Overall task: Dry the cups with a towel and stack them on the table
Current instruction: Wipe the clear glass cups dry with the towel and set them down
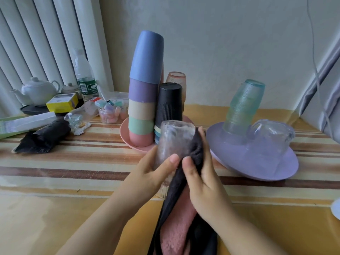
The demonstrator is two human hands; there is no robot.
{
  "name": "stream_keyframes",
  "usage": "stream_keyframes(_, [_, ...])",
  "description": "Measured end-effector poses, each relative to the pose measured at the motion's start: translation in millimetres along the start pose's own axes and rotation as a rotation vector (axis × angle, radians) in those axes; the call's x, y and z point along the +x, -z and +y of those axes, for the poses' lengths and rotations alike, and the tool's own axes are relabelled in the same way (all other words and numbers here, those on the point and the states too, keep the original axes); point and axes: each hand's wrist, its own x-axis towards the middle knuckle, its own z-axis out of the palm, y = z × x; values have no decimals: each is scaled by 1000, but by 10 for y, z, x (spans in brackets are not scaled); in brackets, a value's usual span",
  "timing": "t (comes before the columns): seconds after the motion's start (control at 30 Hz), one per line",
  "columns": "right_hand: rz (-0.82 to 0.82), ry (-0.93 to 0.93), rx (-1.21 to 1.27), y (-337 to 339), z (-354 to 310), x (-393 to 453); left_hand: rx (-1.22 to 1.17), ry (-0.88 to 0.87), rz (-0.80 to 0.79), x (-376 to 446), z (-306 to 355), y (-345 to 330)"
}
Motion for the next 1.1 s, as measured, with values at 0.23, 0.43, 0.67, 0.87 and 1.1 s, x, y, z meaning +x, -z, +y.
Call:
stream_keyframes(0.23, [-7, -172, 122, 169, 24, 60, -14, 39, -123, -38, 22, -18])
stream_keyframes(0.43, [-161, -152, 54, 62, -61, -35, -131, -15, 46, 1, -11, 77])
stream_keyframes(0.67, [-178, -38, 11, -72, 21, -77, -164, -36, 208, 66, 26, 155])
stream_keyframes(0.87, [-113, -24, -33, -67, 24, -53, 47, -80, 190, 2, 0, 31])
stream_keyframes(1.1, [-8, -36, 53, -13, -46, -12, 62, 27, 42, -11, 10, 40])
